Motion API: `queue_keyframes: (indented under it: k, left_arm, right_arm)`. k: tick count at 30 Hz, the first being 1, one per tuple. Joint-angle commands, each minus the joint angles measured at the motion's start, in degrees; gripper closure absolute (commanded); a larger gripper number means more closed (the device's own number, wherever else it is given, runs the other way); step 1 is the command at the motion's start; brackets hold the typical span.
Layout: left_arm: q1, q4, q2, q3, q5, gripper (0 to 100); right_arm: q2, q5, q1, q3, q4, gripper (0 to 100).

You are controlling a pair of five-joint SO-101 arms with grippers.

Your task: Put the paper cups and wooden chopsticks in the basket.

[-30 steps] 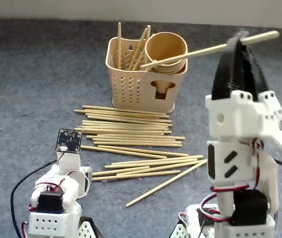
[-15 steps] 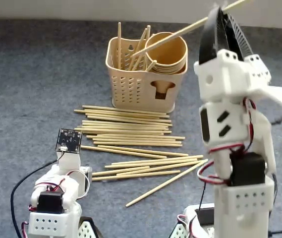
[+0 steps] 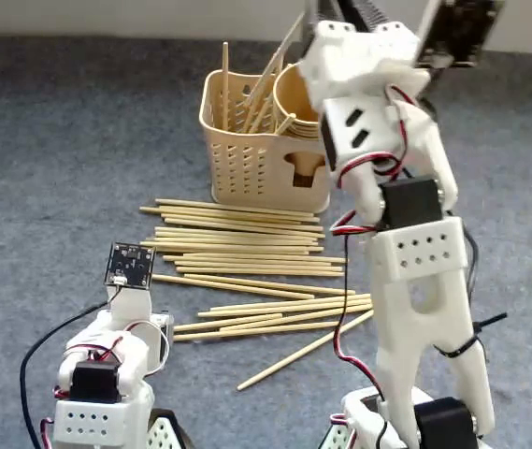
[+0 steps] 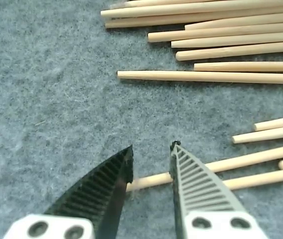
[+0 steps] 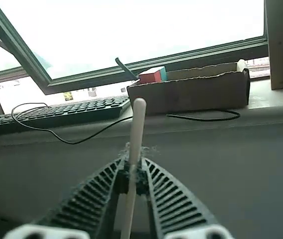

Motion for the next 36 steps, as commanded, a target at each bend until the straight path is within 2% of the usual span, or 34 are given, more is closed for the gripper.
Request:
queue_keyframes:
  k: [1,5,14,16,20,24,28,36]
  left_arm:
    - [-0.22,0.26,-0.22,1.19,-0.35,86]
    - [-0.22,0.26,-0.22,1.19,-0.35,86]
    - [-0.22,0.26,-0.22,1.19,-0.35,86]
    - [-0.22,0.26,-0.22,1.19,-0.35,86]
    - [-0.22,0.26,-0.22,1.19,-0.35,86]
    - [-0.22,0.26,-0.22,1.19,-0.35,86]
    - [-0.22,0.26,-0.22,1.19,-0.35,86]
    - [-0.22,0.26,-0.22,1.19,-0.35,86]
  right_arm:
    - [0.66,5.01,-3.56,-3.47,-1.63,99.4]
    - [3.38,8.35,-4.44,-3.47,-1.71,99.4]
    - [6.2,8.35,-4.35,-3.3,-1.1,99.1]
    - [5.85,8.35,-4.44,-3.38,1.01,95.5]
    - [3.21,8.35,-4.44,-3.65,6.2,80.4]
    - [-1.71,8.35,-4.44,-3.56,8.13,78.8]
    - [-8.04,8.35,-4.44,-3.3,14.11,78.8]
    - [-17.54,7.91,-4.26,-3.3,32.84,78.8]
